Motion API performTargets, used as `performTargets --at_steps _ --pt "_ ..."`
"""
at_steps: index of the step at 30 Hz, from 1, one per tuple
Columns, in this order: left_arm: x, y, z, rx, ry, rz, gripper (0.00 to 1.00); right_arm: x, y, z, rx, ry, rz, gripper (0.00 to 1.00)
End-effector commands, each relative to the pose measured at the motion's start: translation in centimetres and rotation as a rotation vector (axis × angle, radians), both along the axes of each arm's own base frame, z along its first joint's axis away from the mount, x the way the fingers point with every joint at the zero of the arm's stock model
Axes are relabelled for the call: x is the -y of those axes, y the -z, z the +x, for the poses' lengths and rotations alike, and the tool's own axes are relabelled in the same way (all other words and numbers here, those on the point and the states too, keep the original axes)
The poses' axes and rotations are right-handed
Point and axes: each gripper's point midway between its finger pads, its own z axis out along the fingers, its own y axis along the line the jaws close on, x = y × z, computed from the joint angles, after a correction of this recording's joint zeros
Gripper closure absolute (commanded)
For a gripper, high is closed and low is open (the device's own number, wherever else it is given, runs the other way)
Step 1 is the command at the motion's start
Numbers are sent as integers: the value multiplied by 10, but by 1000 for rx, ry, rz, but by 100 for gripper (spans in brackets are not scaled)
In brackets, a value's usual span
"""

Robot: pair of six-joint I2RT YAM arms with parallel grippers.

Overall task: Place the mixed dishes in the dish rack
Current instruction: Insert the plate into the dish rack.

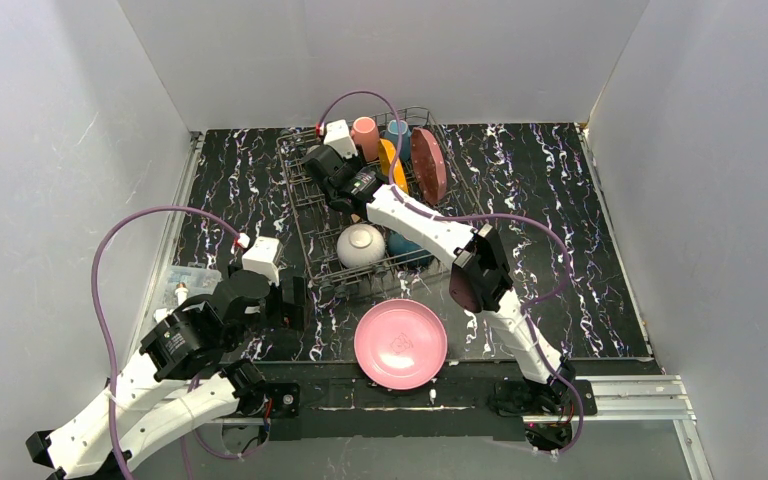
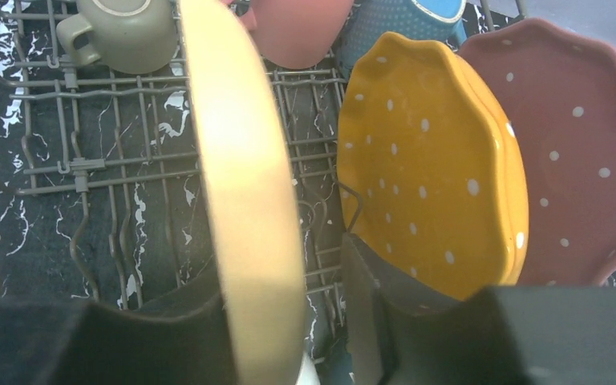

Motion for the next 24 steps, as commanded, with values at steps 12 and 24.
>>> performTargets --at_steps 12,24 --pt "-7 1 1 16 -32 7 2 -19 -25 1 16 -24 155 39" --pt "-8 0 1 17 -35 1 2 -28 -37 0 -1 -53 261 34"
